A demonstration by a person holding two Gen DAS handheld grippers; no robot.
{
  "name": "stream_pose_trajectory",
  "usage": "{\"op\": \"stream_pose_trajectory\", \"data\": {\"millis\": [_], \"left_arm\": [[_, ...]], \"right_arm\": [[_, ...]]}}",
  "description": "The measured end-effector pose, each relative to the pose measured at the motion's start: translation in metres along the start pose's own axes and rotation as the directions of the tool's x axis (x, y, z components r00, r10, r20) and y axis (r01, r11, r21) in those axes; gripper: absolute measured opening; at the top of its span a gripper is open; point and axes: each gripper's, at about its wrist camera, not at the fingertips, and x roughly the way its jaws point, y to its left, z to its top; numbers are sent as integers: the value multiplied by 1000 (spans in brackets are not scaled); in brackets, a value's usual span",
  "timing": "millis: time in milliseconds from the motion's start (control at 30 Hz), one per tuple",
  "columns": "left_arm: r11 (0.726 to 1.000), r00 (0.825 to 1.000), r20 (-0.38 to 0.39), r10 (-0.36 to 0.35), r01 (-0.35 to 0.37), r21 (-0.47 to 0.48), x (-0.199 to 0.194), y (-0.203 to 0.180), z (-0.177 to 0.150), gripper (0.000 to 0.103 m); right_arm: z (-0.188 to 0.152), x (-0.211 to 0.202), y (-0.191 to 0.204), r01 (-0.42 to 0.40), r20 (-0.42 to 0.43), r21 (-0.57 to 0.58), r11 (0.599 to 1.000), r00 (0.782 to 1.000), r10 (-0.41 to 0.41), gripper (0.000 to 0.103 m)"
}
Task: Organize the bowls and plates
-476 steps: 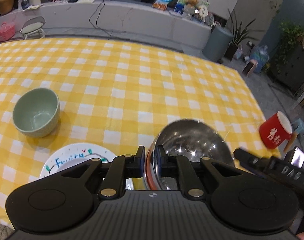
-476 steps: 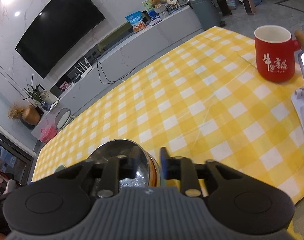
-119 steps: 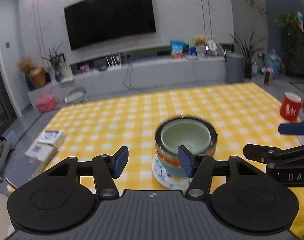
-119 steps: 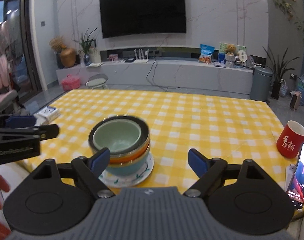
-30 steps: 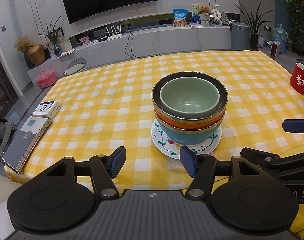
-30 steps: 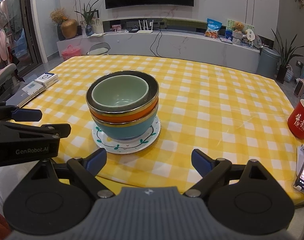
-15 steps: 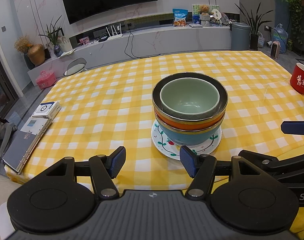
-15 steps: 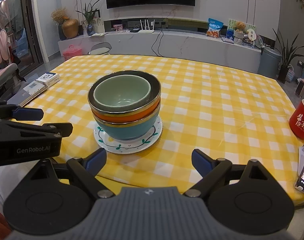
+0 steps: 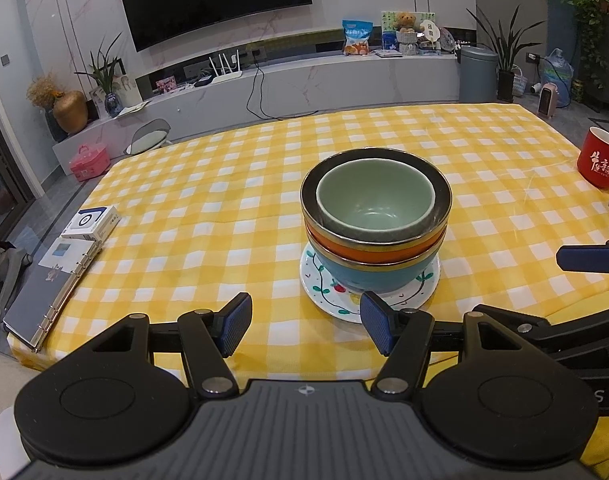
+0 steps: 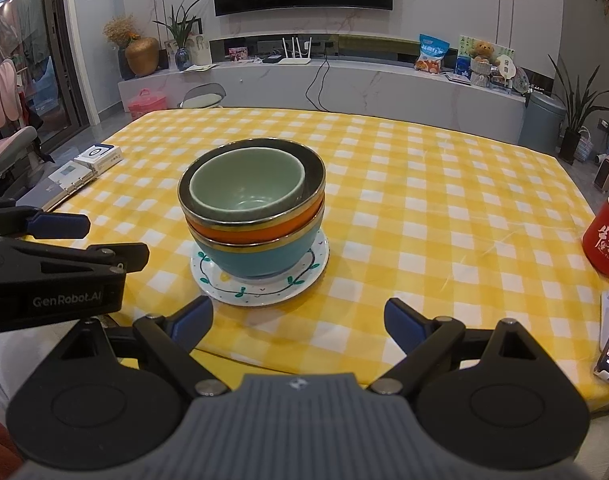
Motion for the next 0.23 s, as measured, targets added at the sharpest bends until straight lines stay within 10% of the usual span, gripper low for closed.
{"op": "stream_pose_trajectory", "data": {"millis": [233], "left_arm": [[1000,1000,7,-5,5,-6,-1,0,0,73]], "right_arm": [[-1,1,1,-1,-2,1,1000,1000,1,91]]}}
